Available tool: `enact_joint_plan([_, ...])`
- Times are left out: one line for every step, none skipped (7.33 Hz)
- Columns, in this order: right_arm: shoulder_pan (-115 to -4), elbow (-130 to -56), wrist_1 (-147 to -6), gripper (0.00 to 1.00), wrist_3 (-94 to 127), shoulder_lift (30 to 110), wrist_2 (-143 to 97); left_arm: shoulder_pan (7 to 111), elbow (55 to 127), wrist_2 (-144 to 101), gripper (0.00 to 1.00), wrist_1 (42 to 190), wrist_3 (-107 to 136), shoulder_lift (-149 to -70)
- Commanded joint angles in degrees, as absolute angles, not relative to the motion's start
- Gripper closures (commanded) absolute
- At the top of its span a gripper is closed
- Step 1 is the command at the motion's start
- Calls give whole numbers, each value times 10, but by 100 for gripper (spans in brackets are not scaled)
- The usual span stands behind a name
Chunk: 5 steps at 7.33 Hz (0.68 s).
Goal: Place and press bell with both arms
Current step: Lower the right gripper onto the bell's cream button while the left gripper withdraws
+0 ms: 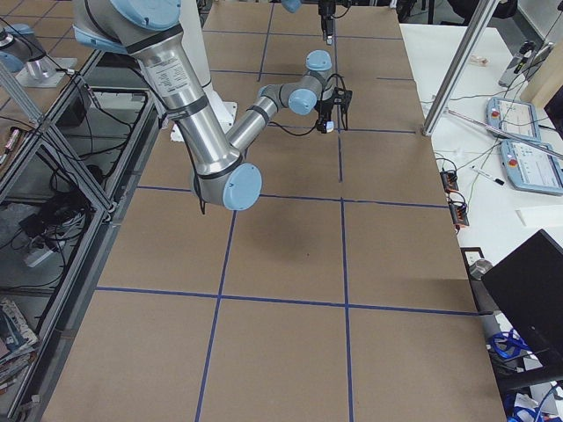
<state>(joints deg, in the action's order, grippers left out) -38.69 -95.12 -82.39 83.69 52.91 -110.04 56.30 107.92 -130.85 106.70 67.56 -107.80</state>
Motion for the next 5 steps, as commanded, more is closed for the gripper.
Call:
enact_joint_plan([-354, -818, -845, 100, 872, 409, -1088, 564, 1101, -1308, 1, 1067, 673, -1052])
enact_joint_plan([-348, -776, -838, 100, 873, 383, -1089, 564, 1101, -1309, 1, 1067, 673, -1051])
enact_joint_plan([-339, -761, -811, 100, 874, 381, -1088, 561, 1097, -1308, 1, 1067, 673, -1052])
enact_joint_plan([-339, -745, -789, 100, 876, 381, -1088, 562, 1098, -1308, 1, 1067, 673, -1051])
enact_joint_plan([-339, -733, -778, 100, 877, 380, -1088, 562, 1100, -1308, 1, 1067, 673, -1051])
